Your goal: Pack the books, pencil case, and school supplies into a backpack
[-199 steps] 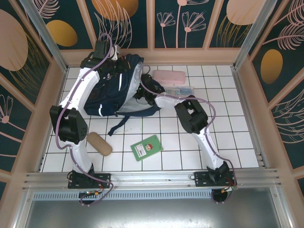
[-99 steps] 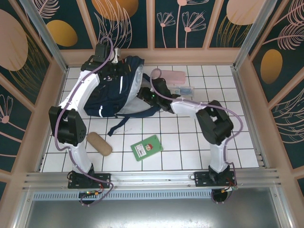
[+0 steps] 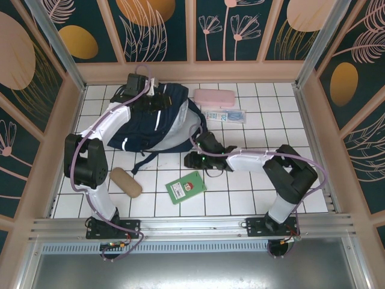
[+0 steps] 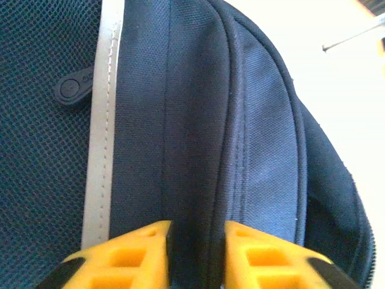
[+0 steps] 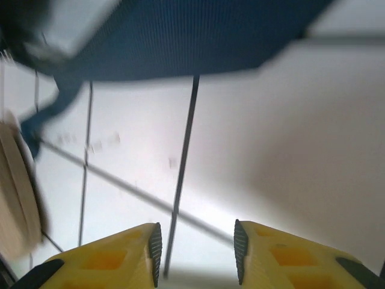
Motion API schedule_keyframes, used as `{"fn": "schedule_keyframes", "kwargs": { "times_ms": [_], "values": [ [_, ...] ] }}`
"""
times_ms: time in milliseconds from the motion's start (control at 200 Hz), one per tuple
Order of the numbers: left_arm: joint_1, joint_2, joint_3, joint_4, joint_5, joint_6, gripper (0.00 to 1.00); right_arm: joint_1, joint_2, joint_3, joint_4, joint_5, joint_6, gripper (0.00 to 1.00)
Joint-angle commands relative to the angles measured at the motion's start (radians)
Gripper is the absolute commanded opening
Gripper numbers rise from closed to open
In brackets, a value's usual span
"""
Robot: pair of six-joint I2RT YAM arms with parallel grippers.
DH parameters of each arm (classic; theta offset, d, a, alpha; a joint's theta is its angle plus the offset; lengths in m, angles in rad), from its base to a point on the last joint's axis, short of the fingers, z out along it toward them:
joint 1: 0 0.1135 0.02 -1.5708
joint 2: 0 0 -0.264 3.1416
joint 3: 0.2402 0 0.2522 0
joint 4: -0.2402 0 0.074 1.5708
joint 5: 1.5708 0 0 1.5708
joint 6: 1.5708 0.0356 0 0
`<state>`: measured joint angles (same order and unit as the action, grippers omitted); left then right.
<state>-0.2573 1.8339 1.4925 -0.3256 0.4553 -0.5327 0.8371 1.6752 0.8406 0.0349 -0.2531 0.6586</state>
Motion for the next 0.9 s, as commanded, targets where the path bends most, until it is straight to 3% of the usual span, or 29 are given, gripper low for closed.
{"fn": "schedule_keyframes", "kwargs": {
  "times_ms": [0, 90, 205, 440, 600, 896],
  "values": [
    [0.017, -0.045, -0.028, 0.019, -0.062, 0.008, 0.38, 0.042, -0.069, -0.032, -0.016, 0.018, -0.02, 0.37],
    [0.017, -0.066, -0.04, 0.01, -0.078, 0.015, 0.46, 0.068, -0.087, -0.055, -0.019, 0.032, -0.01, 0.35],
    [0.016, -0.099, -0.059, 0.003, -0.089, 0.016, 0.5, 0.093, -0.105, -0.06, -0.043, 0.052, -0.011, 0.35],
    [0.003, -0.203, -0.156, 0.022, -0.098, -0.013, 0.5, 0.119, -0.108, -0.075, -0.044, -0.008, -0.036, 0.32],
    [-0.026, -0.284, -0.224, 0.021, -0.124, -0.041, 0.51, 0.119, -0.073, -0.076, -0.097, 0.078, -0.064, 0.31],
    [-0.158, -0.455, -0.437, 0.074, -0.183, -0.185, 0.51, -0.03, -0.048, -0.102, -0.099, 0.193, -0.062, 0.29]
  ]
}}
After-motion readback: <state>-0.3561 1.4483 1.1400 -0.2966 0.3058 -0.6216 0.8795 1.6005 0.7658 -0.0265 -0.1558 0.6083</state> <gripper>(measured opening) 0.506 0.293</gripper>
